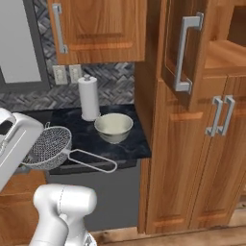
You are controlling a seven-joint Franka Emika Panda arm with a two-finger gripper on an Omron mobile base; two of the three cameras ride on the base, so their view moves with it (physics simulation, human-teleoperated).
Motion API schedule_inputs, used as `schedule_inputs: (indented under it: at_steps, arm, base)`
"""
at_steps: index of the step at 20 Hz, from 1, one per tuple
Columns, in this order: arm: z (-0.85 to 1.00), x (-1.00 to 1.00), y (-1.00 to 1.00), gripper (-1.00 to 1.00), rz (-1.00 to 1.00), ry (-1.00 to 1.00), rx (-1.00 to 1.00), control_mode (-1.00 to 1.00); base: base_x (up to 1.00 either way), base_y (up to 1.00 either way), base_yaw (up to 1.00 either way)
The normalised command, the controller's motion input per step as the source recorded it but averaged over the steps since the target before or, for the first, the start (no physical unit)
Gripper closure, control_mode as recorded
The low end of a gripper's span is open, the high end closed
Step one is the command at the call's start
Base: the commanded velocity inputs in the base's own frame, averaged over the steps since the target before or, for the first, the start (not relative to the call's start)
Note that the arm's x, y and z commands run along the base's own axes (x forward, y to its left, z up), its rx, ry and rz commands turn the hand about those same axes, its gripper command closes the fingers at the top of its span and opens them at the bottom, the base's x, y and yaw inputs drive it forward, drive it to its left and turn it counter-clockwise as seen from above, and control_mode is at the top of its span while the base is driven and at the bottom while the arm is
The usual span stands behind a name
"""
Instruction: Open the cabinet and setup a tea strainer by placing it in the bowl upright.
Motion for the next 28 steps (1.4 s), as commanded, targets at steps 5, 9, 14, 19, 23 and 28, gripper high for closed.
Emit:
schedule_inputs:
  at_steps: [5,9,14,19,23,28]
  arm:
    - [0.00,0.00,0.00,1.00,0.00,0.00,0.00,1.00]
    - [0.00,0.00,0.00,1.00,0.00,0.00,0.00,1.00]
    - [0.00,0.00,0.00,1.00,0.00,0.00,0.00,1.00]
    - [0.00,0.00,0.00,1.00,0.00,0.00,0.00,1.00]
    - [0.00,0.00,0.00,1.00,0.00,0.00,0.00,1.00]
    - [0.00,0.00,0.00,1.00,0.00,0.00,0.00,1.00]
  base:
    - [0.46,0.37,-0.22]
    - [0.49,0.36,-0.21]
    - [0.39,0.37,-0.15]
    - [0.25,0.43,-0.13]
    - [0.49,0.24,-0.09]
    - [0.48,0.27,-0.09]
